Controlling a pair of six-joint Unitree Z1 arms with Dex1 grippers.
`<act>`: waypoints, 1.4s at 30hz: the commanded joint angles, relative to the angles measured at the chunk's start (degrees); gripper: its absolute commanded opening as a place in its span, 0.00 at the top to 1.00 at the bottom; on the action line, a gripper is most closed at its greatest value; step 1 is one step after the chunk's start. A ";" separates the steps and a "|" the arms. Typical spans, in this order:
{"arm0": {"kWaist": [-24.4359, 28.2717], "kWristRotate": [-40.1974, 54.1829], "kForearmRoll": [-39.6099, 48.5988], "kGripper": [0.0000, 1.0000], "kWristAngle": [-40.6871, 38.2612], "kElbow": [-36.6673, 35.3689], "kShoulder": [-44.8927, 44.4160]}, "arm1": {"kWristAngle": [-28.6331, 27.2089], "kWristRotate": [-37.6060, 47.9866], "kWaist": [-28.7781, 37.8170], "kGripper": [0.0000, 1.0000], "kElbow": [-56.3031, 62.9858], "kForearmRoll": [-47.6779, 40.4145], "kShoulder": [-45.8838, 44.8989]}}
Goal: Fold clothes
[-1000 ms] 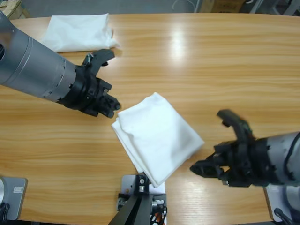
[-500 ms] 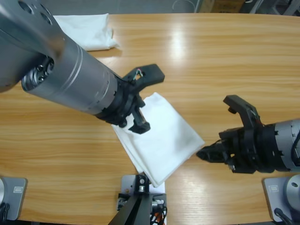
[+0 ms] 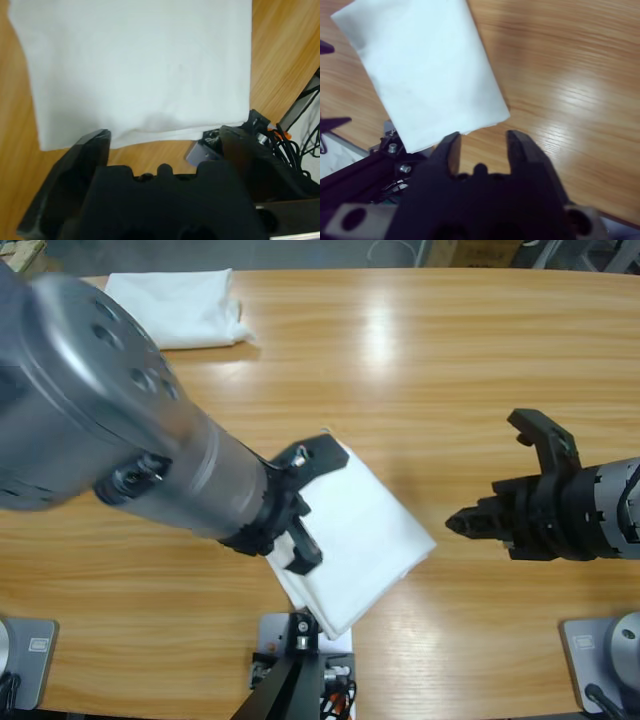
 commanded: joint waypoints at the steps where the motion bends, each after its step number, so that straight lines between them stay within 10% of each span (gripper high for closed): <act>1: -2.10 -3.46 0.56 0.01 0.03 -6.37 13.04 | -0.63 0.44 -0.70 0.00 0.75 1.89 -3.44; 12: -4.03 -5.75 2.60 0.01 5.84 -11.98 23.99 | 0.36 1.24 -0.70 0.00 5.48 2.08 -8.50; 24: 6.29 41.66 16.64 0.02 7.25 -39.21 35.31 | 0.53 2.28 -0.70 0.00 8.61 2.08 -12.59; 34: 8.59 32.56 17.91 0.02 -1.56 -40.05 20.83 | -1.19 -0.83 -3.01 0.25 6.98 -2.03 -8.96; 36: 8.34 28.88 16.89 0.25 -2.94 -34.66 17.96 | 0.20 -5.44 -7.86 0.94 4.85 -1.98 -7.34; 40: 9.89 19.53 -1.06 0.86 -5.14 -11.68 6.90 | 10.23 -17.93 -22.38 1.00 -1.76 -2.02 -0.89; 42: 9.98 18.06 -5.12 1.00 -5.81 -4.46 4.16 | 15.28 -21.24 -26.84 1.00 -5.26 -2.14 4.53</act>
